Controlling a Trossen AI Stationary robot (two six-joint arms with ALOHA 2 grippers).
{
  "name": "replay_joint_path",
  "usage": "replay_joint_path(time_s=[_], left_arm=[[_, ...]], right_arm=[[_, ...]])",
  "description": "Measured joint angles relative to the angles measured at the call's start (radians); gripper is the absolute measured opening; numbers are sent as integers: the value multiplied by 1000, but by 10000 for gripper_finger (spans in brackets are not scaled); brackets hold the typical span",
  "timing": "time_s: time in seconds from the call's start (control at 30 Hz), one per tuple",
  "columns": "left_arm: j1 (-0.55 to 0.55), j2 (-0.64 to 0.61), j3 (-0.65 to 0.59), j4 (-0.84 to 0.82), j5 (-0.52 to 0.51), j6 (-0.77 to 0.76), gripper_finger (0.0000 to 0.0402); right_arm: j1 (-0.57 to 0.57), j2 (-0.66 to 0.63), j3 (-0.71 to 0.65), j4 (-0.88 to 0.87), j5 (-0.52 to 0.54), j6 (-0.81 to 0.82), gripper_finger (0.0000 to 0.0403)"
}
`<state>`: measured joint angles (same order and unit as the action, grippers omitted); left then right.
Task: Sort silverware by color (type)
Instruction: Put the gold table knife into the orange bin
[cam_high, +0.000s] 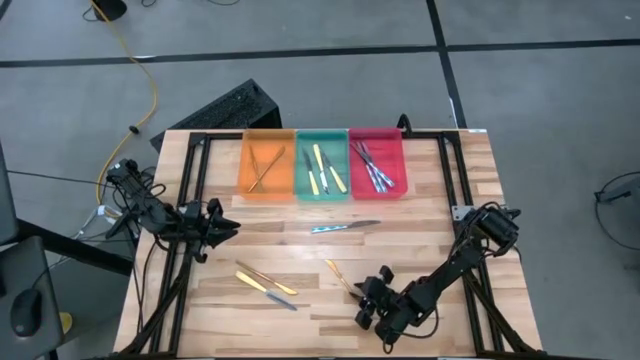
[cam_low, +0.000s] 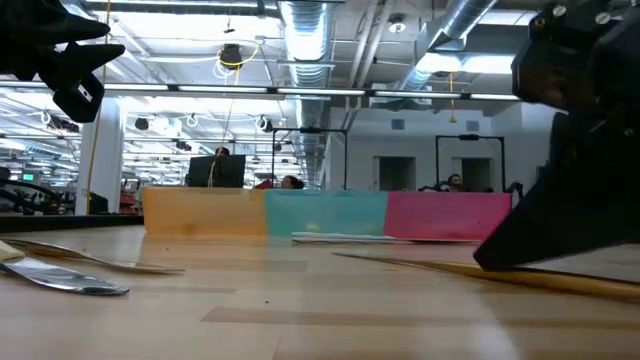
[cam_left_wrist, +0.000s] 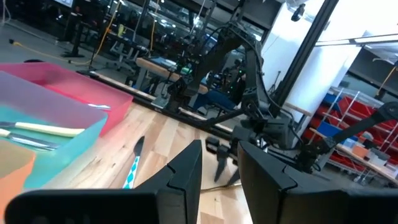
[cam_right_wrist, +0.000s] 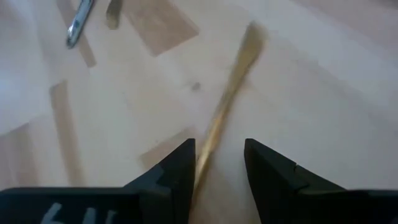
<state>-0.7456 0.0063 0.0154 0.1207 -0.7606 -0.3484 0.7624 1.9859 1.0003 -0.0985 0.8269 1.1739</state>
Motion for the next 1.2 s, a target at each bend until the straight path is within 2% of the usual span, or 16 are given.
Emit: replay_joint_path(time_s=[1.03, 1.2], left_arm=[[0, 0, 0, -28, -33, 1, 89], [0, 0, 0, -27, -33, 1, 89]], right_arm=[[-7, -4, -7, -134, -44, 4, 161], [-8, -4, -8, -138, -53, 4, 136]])
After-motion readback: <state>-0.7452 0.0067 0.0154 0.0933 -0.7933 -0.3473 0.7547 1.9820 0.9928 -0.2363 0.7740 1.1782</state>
